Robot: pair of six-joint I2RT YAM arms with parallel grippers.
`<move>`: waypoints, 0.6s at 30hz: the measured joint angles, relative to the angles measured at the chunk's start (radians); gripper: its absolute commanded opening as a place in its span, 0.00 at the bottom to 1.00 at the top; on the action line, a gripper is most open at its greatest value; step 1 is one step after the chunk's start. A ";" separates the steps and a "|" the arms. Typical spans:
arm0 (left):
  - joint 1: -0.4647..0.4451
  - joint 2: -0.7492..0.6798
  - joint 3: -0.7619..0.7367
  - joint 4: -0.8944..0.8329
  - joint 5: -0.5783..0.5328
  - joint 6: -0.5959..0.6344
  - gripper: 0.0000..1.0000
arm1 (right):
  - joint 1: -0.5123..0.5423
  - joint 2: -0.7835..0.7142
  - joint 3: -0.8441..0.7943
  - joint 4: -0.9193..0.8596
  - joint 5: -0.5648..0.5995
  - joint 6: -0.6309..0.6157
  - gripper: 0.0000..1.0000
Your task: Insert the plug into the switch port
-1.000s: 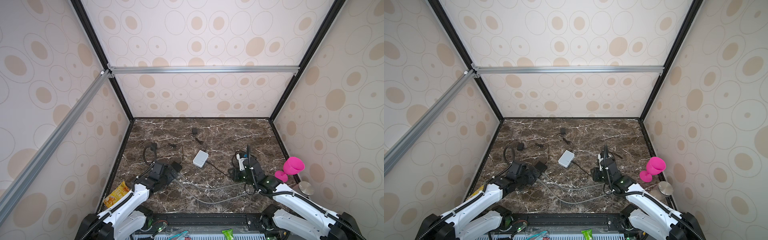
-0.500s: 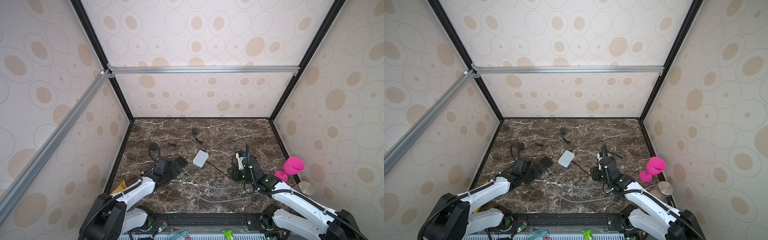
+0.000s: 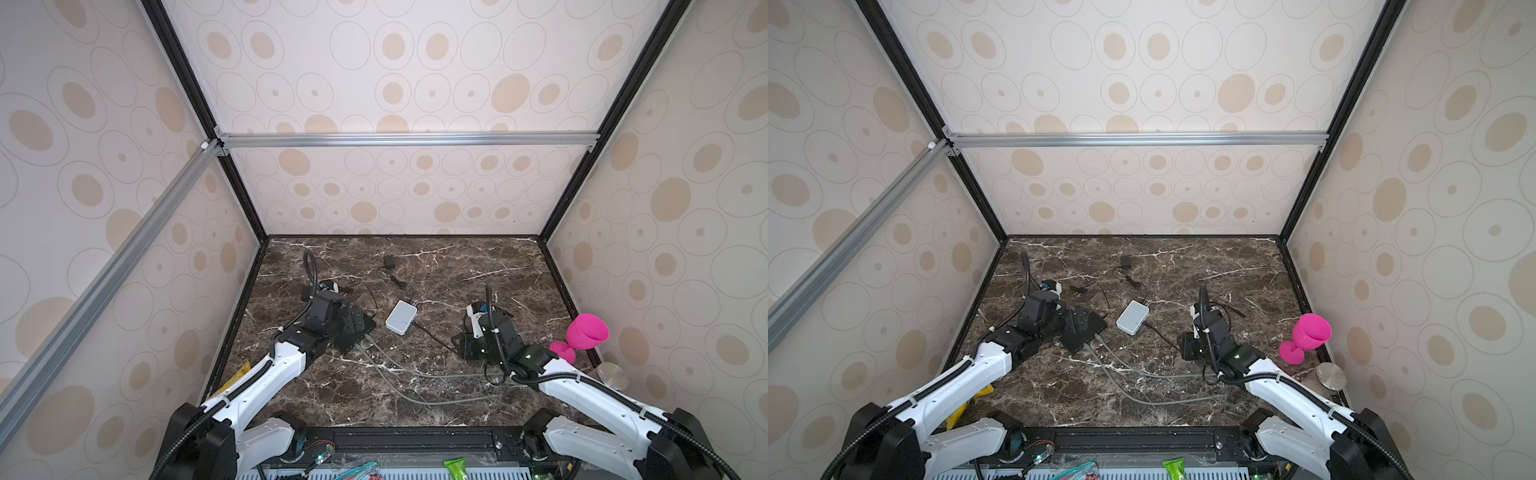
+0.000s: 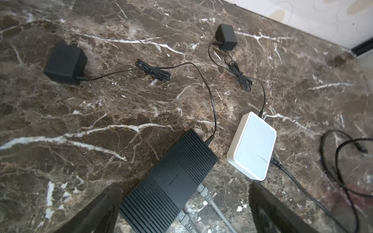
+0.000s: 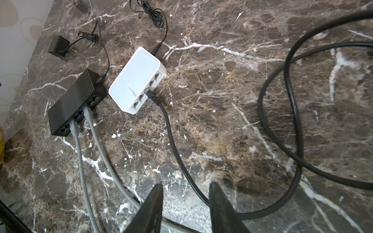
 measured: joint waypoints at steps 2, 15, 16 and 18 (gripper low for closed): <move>-0.005 0.079 0.019 0.010 0.026 0.054 0.98 | 0.011 0.000 0.005 -0.001 0.003 -0.004 0.40; -0.127 0.403 0.155 0.007 -0.054 0.322 0.98 | 0.018 -0.005 0.006 -0.011 0.006 -0.023 0.41; -0.131 0.414 0.156 0.006 -0.055 0.331 0.98 | 0.018 -0.006 0.006 -0.011 0.006 -0.024 0.41; -0.135 0.434 0.163 0.005 -0.067 0.341 0.98 | 0.018 -0.008 0.006 -0.011 0.006 -0.027 0.41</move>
